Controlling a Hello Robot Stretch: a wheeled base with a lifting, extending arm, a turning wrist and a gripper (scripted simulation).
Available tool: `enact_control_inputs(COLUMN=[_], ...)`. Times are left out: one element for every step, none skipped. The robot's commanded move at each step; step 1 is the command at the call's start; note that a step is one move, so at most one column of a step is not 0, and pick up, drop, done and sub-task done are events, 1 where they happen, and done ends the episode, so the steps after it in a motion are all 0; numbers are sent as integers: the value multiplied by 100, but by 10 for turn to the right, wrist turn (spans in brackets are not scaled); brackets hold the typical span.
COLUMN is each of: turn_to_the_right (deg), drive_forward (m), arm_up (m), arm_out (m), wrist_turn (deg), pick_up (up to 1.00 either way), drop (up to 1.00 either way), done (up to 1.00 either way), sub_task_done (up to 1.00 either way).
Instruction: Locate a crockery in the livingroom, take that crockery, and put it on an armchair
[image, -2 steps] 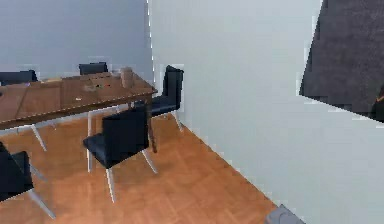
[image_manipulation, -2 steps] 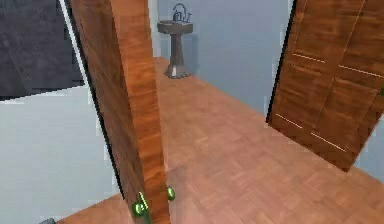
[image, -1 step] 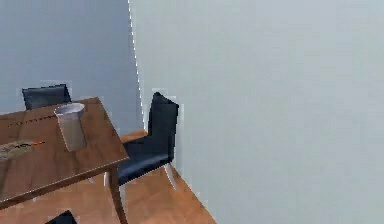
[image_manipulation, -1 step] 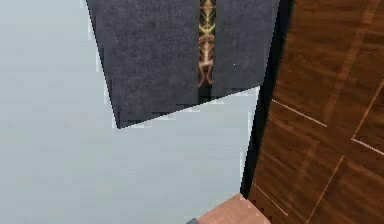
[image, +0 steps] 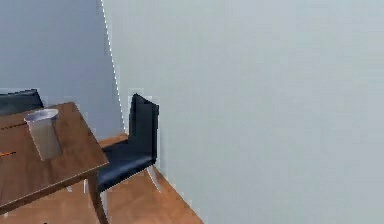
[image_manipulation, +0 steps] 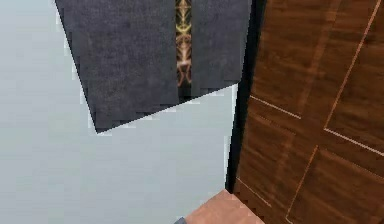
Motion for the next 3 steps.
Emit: enact_control_inputs(turn_to_the_right=[0,-450,-450], drive_forward=[45,0,0], arm_up=[0,0,0], arm_out=[0,0,0], wrist_turn=[0,0,0], pick_up=[0,0,0], drop=[0,0,0], done=[0,0,0], sub_task_done=[0,0,0])
